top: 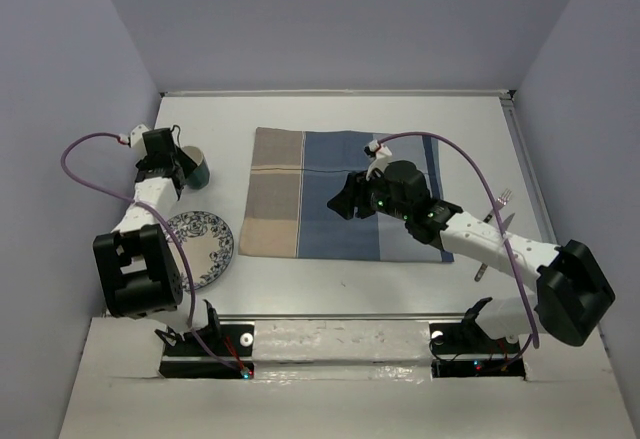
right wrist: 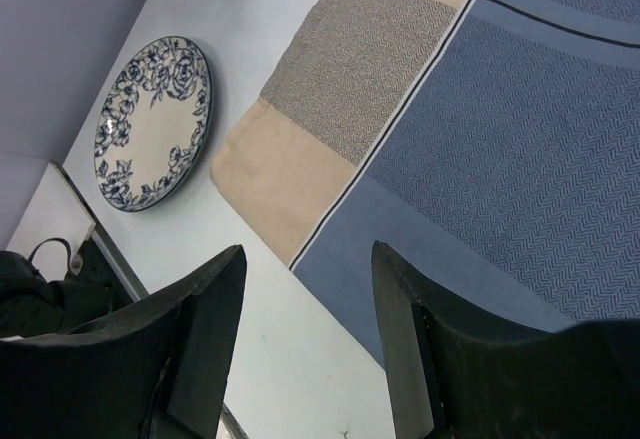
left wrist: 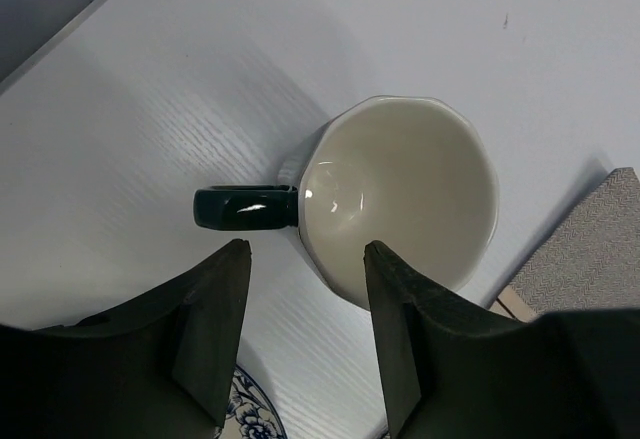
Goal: Set the dinner table for one person
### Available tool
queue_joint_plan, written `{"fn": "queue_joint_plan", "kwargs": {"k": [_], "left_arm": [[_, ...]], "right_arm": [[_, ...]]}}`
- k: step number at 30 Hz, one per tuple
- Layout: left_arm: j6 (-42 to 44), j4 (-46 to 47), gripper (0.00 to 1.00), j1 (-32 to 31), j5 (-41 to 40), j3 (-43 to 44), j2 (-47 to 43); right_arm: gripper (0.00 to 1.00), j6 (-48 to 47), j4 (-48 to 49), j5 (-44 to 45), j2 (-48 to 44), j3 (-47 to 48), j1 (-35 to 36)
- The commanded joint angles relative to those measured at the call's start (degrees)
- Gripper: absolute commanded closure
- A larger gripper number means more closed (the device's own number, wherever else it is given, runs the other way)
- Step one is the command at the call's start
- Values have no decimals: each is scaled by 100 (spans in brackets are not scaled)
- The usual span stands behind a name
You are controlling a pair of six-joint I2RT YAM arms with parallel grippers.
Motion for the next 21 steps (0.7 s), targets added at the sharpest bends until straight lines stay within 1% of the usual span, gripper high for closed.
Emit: {"fn": "queue_joint_plan", "kwargs": {"k": [1,3,4,7,8,12,13,14,18,21], "left_arm": [[56,201,43,25,-167,112,120],[39,263,47,33,-115,94,243],[30,263,51,33,-106,86,270],[12,421,56,7,-27,50,384],[3,439,62,-10,-18,42,402],[30,465,81,-19,-79,85,490],[47,457,94,-19,-97,103,498],[65,448,100,-11,-123,138,455],[118,465,100,-10,-220,226,227],[275,465,100,-28,-106,532,-281]], "right_arm": [[41,-85,203,57,61,37,21],[41,-76,203,57,122,55,21],[41,-68,203,57,131,64,21],[41,-59,203,83,158,64,21],[41,-68,203,109,166,64,21],[41,-59,194,136,175,99,21],[41,-50,203,153,193,99,21],[41,-67,177,145,210,125,21],[41,-155,115,154,254,187,21],[41,-269,-7,206,228,292,21]]}}
